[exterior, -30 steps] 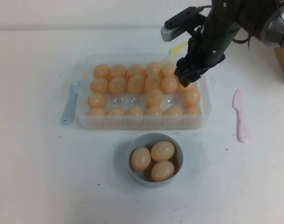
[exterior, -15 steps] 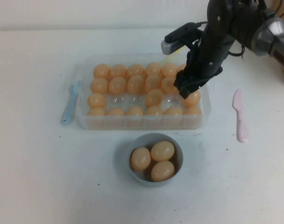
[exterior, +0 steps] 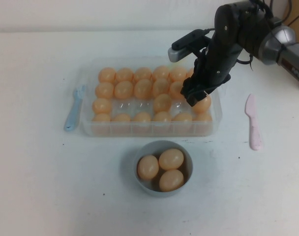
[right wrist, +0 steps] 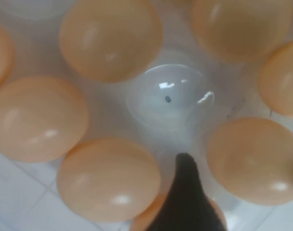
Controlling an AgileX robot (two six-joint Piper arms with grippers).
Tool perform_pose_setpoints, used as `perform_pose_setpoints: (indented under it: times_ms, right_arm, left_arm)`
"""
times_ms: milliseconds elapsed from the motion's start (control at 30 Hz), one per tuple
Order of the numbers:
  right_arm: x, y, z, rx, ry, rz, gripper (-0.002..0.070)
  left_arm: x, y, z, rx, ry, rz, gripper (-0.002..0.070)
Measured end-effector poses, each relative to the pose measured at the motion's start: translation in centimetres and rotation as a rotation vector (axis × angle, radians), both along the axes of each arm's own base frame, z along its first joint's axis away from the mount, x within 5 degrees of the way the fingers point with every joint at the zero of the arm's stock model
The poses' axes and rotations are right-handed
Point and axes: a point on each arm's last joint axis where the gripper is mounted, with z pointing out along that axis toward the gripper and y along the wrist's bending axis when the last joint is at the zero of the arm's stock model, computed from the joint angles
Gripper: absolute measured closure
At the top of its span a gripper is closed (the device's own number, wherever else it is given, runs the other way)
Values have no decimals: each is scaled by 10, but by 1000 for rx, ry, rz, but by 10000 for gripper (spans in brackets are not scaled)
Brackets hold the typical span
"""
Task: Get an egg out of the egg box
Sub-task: Pick up the egg from the plastic box
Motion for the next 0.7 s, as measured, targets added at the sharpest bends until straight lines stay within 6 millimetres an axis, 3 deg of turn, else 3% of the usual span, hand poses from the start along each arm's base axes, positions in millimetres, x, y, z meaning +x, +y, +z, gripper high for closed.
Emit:
perform_pose_setpoints:
  times_ms: [700]
  right_arm:
    - [6, -10, -11, -50, 15, -14, 232]
  left_arm:
    - [0, 0, 0, 0, 0, 0, 679]
